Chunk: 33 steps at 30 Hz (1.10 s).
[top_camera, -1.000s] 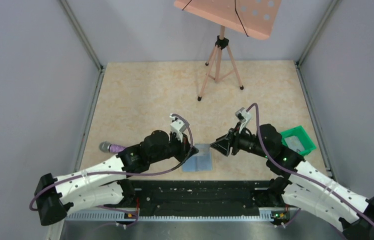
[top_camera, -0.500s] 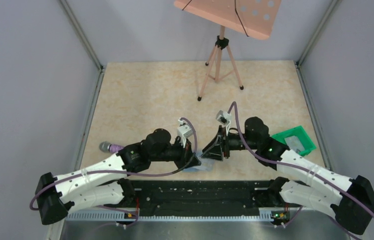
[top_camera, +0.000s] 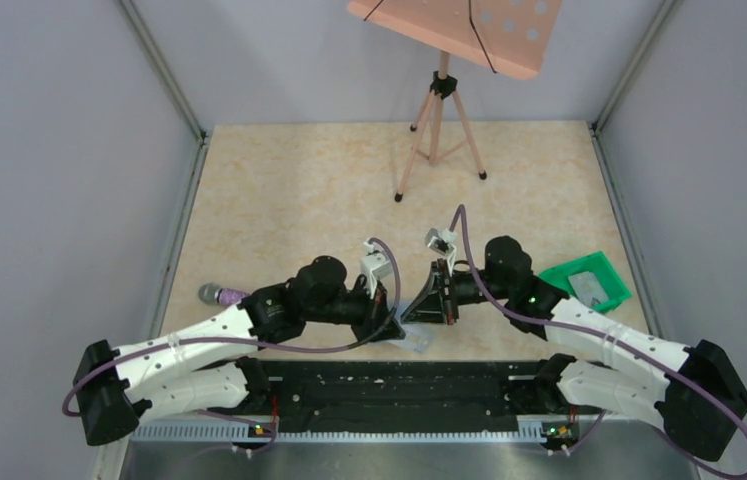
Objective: Take the credit cards out of the card holder
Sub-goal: Remove the credit card from the card holder.
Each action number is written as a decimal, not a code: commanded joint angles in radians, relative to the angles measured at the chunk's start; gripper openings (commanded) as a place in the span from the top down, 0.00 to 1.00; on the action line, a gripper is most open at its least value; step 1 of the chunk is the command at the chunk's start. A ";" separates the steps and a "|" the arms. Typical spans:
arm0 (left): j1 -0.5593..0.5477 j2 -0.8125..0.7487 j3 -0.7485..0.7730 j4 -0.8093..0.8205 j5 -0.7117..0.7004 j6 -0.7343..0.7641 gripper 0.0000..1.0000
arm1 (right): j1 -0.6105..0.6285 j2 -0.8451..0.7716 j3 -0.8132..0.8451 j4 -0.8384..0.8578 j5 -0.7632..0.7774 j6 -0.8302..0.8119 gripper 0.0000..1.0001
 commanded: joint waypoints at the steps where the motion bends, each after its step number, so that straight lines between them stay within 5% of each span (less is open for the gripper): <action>1: 0.009 0.008 0.046 0.069 0.005 -0.008 1.00 | -0.005 -0.005 -0.011 0.091 -0.045 0.030 1.00; 3: 0.014 0.007 0.052 0.068 0.006 -0.009 0.96 | -0.005 -0.006 -0.015 0.098 -0.046 0.038 1.00; 6: 0.026 0.006 0.066 0.051 -0.017 -0.017 0.74 | -0.012 -0.021 -0.010 0.075 0.037 0.070 1.00; 12: 0.052 -0.072 0.034 0.091 -0.116 -0.057 0.47 | -0.074 -0.098 -0.031 0.162 0.303 0.334 1.00; 28: 0.074 -0.086 -0.029 0.339 -0.223 -0.178 0.39 | -0.075 -0.211 -0.230 0.603 0.577 0.728 1.00; 33: 0.077 -0.048 -0.062 0.430 -0.204 -0.226 0.41 | -0.075 -0.258 -0.280 0.642 0.632 0.733 1.00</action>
